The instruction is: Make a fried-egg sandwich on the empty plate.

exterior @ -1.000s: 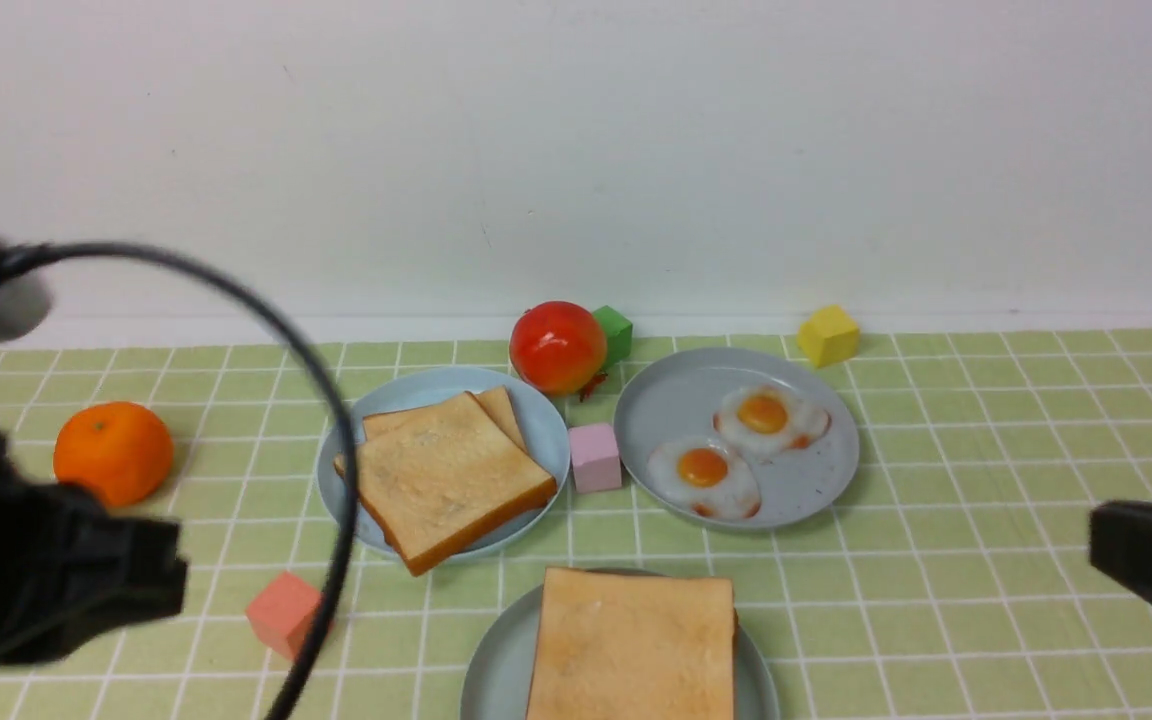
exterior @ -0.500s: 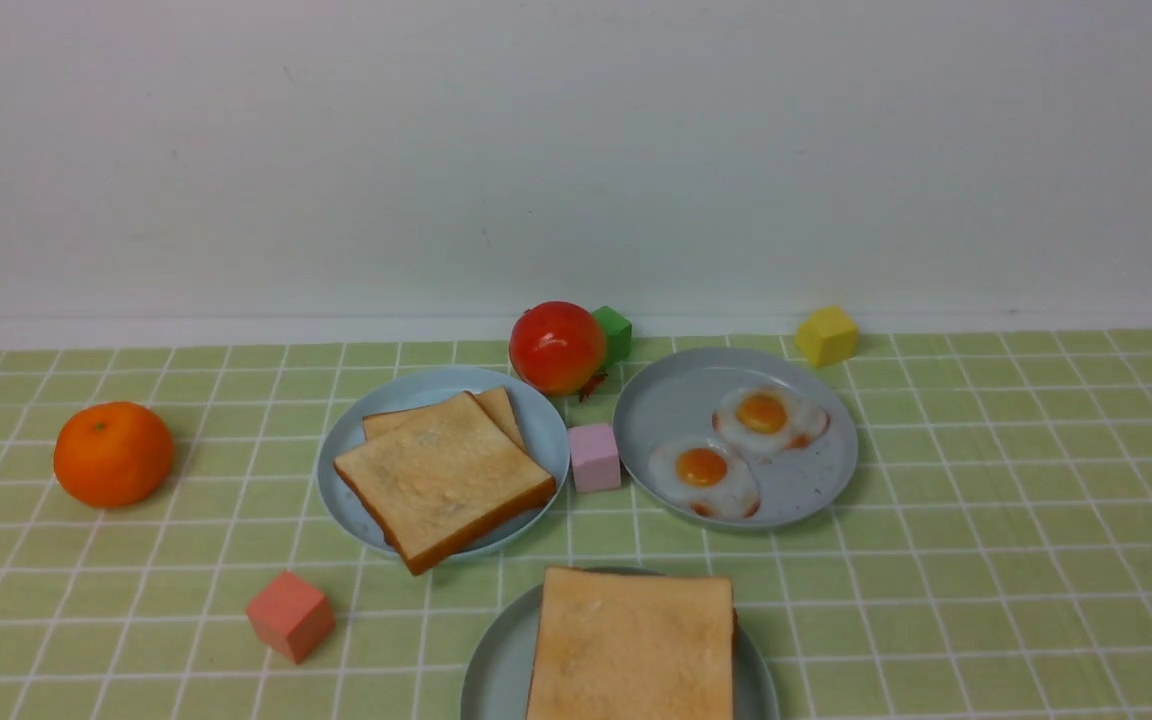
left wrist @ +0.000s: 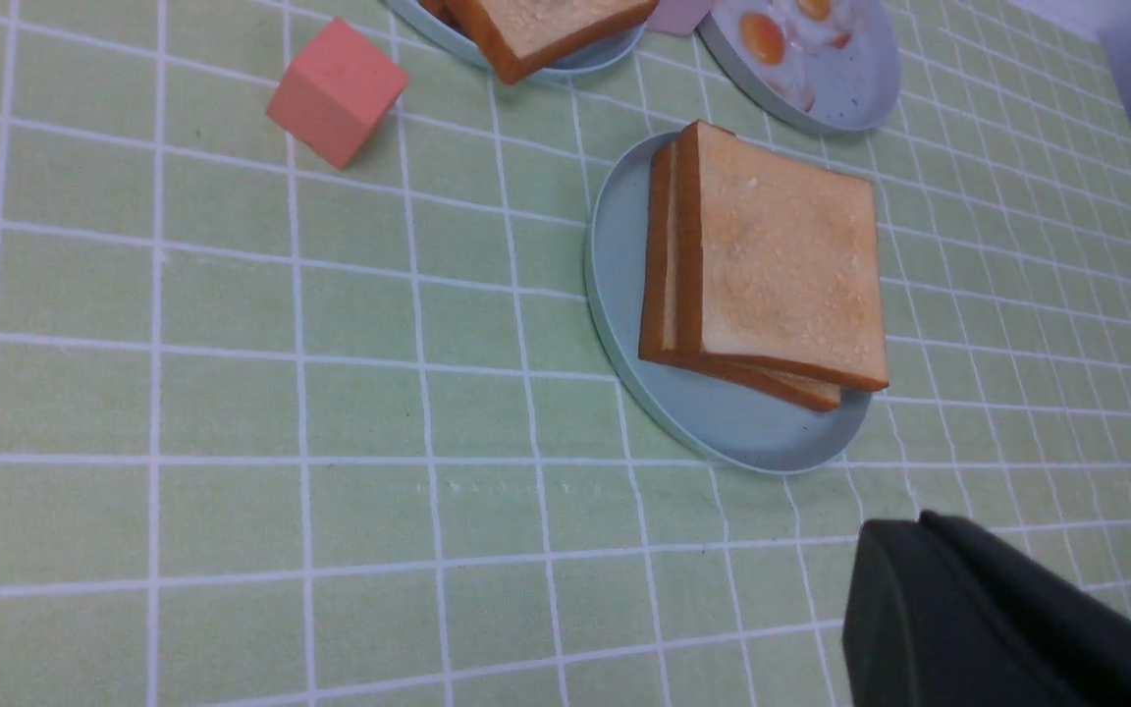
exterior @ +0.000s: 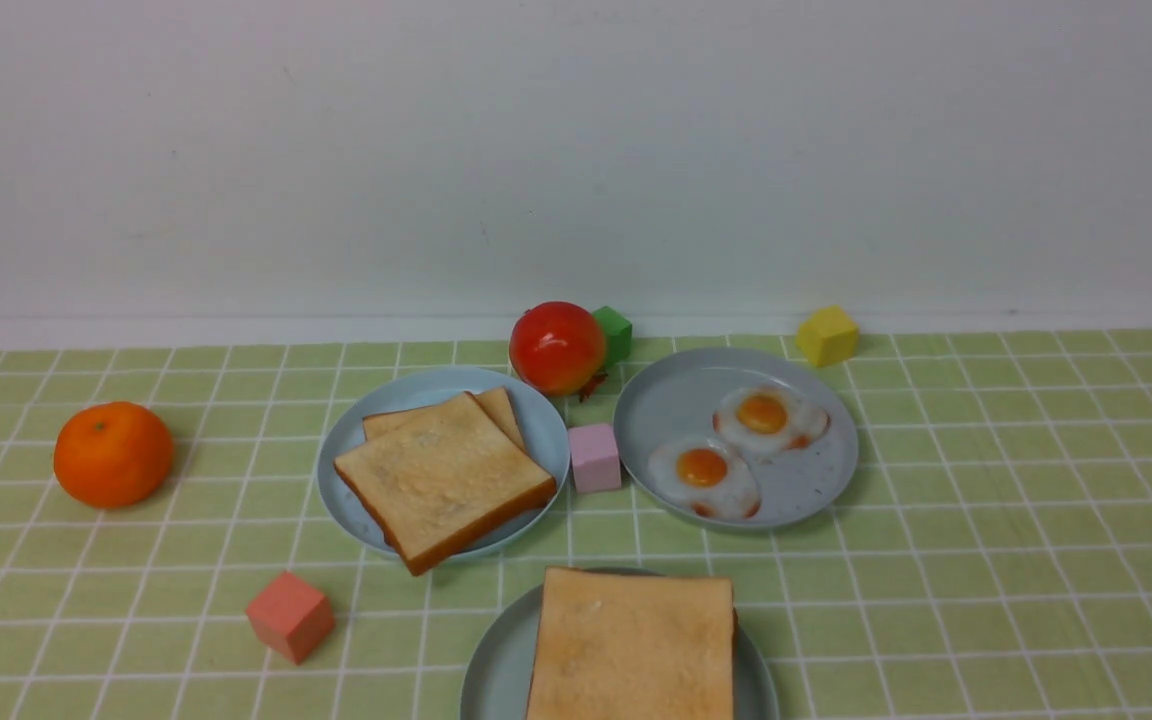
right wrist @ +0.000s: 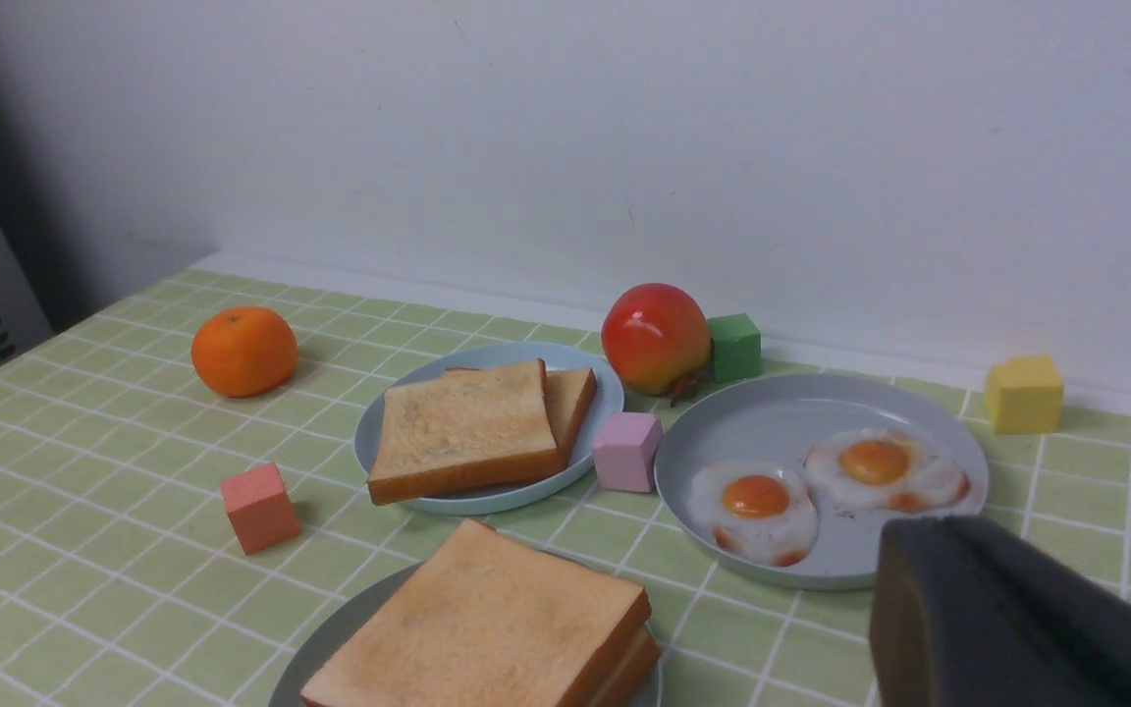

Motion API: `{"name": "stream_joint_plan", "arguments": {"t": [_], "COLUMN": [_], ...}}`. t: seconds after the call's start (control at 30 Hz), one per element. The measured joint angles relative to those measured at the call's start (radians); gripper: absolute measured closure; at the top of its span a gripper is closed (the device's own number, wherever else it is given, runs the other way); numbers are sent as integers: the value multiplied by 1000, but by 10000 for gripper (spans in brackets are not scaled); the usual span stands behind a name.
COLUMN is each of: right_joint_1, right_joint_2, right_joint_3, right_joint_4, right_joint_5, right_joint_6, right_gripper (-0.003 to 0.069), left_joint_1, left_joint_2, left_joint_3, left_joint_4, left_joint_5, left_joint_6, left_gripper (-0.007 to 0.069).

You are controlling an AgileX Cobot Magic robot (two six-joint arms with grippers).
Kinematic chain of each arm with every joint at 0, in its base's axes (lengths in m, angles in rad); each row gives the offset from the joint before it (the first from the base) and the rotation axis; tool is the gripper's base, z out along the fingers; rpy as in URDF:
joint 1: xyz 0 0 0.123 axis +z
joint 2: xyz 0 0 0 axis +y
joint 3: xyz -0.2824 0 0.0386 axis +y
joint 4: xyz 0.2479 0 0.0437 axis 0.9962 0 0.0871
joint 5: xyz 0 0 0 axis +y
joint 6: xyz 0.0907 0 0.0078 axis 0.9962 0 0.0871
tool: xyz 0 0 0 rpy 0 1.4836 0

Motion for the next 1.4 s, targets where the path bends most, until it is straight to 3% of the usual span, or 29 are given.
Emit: {"name": "stream_joint_plan", "arguments": {"t": [0.07,0.13,0.2,0.3,0.4,0.57,0.9,1.4], "right_joint_1": [0,0,0,0,0,0,0,0], "right_joint_2": [0,0,0,0,0,0,0,0], "right_joint_3": [0,0,0,0,0,0,0,0], "right_joint_4": [0,0,0,0,0,0,-3,-3], "right_joint_5": [0,0,0,-2,-2,-4,-3,-3], "right_joint_6": [0,0,0,0,0,0,0,0], "right_gripper": [659,657,656,655,652,649,639,619], "left_joint_1": [3,38,56,139,198,229,229,229], "left_joint_2": [-12,-86,-113,-197,-236,-238,-238,-238], "left_joint_3": [8,58,88,253,422,603,612,615], "left_joint_4": [22,161,205,319,381,407,418,418], "left_joint_5": [-16,-138,-196,-412,-531,-562,-614,-620], "left_joint_6": [13,63,77,98,102,98,174,181], "left_gripper": [638,638,638,638,638,638,637,627]}}
